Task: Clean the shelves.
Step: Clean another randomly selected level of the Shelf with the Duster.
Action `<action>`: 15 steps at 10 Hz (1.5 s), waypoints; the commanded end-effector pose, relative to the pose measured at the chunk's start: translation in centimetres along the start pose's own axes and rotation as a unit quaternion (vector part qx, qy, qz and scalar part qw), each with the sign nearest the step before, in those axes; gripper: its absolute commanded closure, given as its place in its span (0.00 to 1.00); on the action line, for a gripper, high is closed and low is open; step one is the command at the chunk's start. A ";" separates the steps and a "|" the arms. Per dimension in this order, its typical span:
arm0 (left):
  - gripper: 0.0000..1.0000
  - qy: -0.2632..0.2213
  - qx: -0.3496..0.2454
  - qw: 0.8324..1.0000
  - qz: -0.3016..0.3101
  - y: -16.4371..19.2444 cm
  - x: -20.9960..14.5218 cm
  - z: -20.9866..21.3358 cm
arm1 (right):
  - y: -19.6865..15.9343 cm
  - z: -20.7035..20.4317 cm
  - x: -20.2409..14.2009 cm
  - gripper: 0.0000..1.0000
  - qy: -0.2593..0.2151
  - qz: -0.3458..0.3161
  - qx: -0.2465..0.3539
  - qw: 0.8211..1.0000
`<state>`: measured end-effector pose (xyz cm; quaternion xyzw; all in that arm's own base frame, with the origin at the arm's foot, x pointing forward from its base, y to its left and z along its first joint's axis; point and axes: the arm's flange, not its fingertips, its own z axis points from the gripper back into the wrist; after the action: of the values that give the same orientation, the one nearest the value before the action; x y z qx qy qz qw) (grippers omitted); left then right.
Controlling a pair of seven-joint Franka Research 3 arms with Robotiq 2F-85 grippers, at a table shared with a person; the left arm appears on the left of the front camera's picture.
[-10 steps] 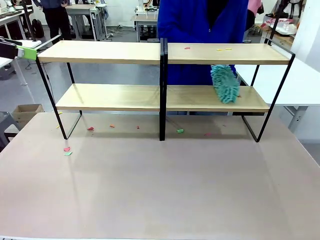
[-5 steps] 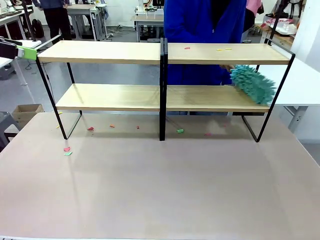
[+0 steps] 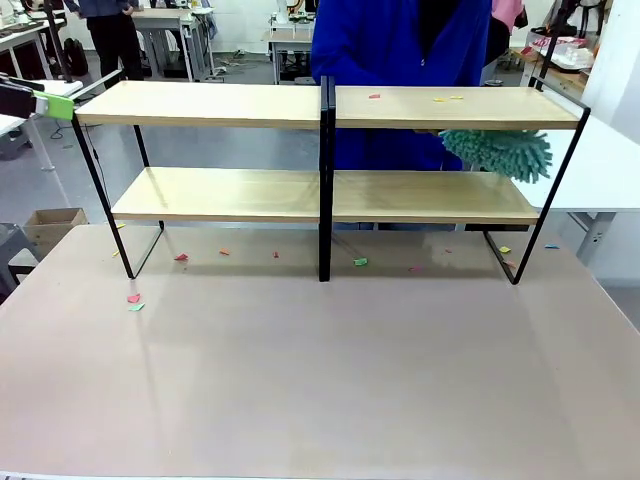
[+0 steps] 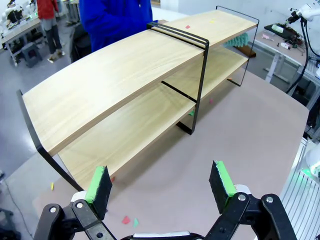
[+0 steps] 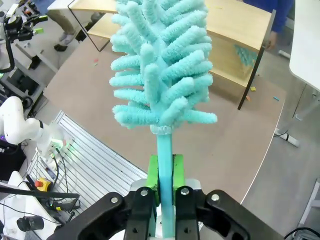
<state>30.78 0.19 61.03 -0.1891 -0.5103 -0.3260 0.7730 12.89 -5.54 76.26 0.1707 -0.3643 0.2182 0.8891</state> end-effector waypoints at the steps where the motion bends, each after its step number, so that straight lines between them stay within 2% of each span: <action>1: 0.00 0.001 0.006 1.000 0.003 -0.5 -0.7 -0.1 | 0.2 0.7 0.3 0.87 -0.006 -0.001 0.006 1.000; 3: 0.00 0.001 0.006 1.000 0.003 -0.5 -0.7 -0.1 | 0.0 0.0 0.0 0.87 0.000 0.000 0.000 1.000; 4: 0.00 0.001 0.006 1.000 0.003 -0.5 -0.7 -0.1 | 1.0 -1.1 0.2 0.87 0.148 0.057 -0.026 0.987; 5: 0.00 0.001 0.006 1.000 0.003 -0.5 -0.7 -0.1 | 2.3 -4.1 -1.3 0.87 0.251 0.123 0.013 0.960; 6: 0.00 0.001 0.006 1.000 0.003 -0.5 -0.7 -0.1 | 2.8 -5.8 -3.3 0.87 0.296 0.139 0.078 0.942; 9: 0.00 0.001 0.006 1.000 0.003 -0.5 -0.7 -0.1 | 4.1 -12.1 -7.2 0.87 0.425 0.143 0.116 0.886; 10: 0.00 0.001 0.006 1.000 0.003 -0.5 -0.7 -0.1 | 4.7 -15.1 -8.1 0.87 0.449 0.135 0.114 0.876; 11: 0.00 0.001 0.006 1.000 0.003 -0.5 -0.7 -0.1 | 4.7 -15.5 -7.9 0.87 0.408 0.099 0.061 0.906; 12: 0.00 0.001 0.006 1.000 0.003 -0.5 -0.7 -0.1 | 4.7 -13.5 -7.9 0.87 0.424 0.118 0.135 0.888; 13: 0.00 0.001 0.006 1.000 0.003 -0.5 -0.7 -0.1 | 4.7 -13.5 -7.9 0.87 0.424 0.118 0.135 0.888; 14: 0.00 0.001 0.006 1.000 0.003 -0.5 -0.7 -0.1 | 4.8 -15.8 -8.3 0.87 0.434 0.114 0.115 0.886; 15: 0.00 0.001 0.006 1.000 0.003 -0.5 -0.7 -0.1 | 4.9 -19.9 -7.4 0.87 0.441 0.094 0.110 0.886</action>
<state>30.81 0.18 61.01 -0.1899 -0.5101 -0.3261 0.7729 14.81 3.97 59.93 0.1182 0.0708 0.4077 0.9027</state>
